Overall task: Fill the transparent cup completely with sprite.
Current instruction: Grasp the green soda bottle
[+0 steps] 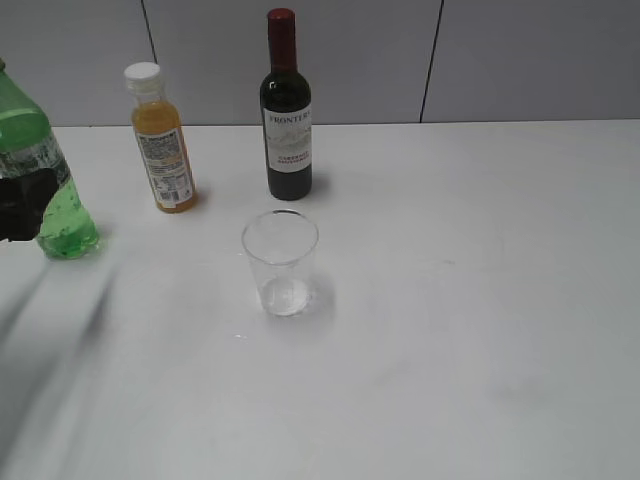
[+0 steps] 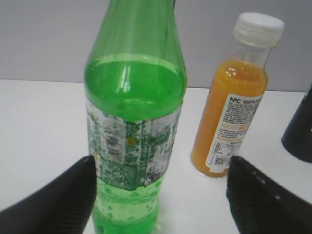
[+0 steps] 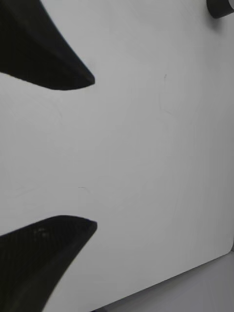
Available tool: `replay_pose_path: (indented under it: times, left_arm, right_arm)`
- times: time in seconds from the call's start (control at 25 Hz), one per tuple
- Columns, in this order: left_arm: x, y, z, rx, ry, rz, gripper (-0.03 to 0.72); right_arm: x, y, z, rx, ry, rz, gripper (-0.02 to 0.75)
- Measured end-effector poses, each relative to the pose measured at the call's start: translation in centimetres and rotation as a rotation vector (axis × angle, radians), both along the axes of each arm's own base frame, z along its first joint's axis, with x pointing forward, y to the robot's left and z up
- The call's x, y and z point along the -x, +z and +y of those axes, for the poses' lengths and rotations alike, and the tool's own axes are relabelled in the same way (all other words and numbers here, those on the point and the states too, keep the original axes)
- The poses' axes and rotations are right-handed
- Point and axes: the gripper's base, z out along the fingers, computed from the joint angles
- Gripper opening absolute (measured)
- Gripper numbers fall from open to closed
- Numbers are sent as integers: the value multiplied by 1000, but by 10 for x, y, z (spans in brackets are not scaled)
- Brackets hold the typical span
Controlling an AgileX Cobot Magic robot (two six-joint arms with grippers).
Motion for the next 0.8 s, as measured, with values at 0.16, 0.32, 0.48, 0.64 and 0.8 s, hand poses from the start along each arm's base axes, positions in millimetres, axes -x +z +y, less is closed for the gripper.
replay_pose_path:
  times: [0.16,0.32,0.48,0.64,0.8]
  left_arm:
    - [-7,-13,1,8,16,-4,669]
    - [-15,-19,4,20,55,-18,669]
    - [-27,-23,6,23,68,-31,669]
    - [-41,-31,5,22,64,-24,669]
    - [-56,-39,5,21,64,-33,669]
  right_arm:
    - [0,0,0,0,0,0,608]
    - [0,0,0,0,0,0,602]
    - [0,0,0,0,0,0,600]
    - [0,0,0,0,0,0,598]
    - [0,0,0,0,0,0,598]
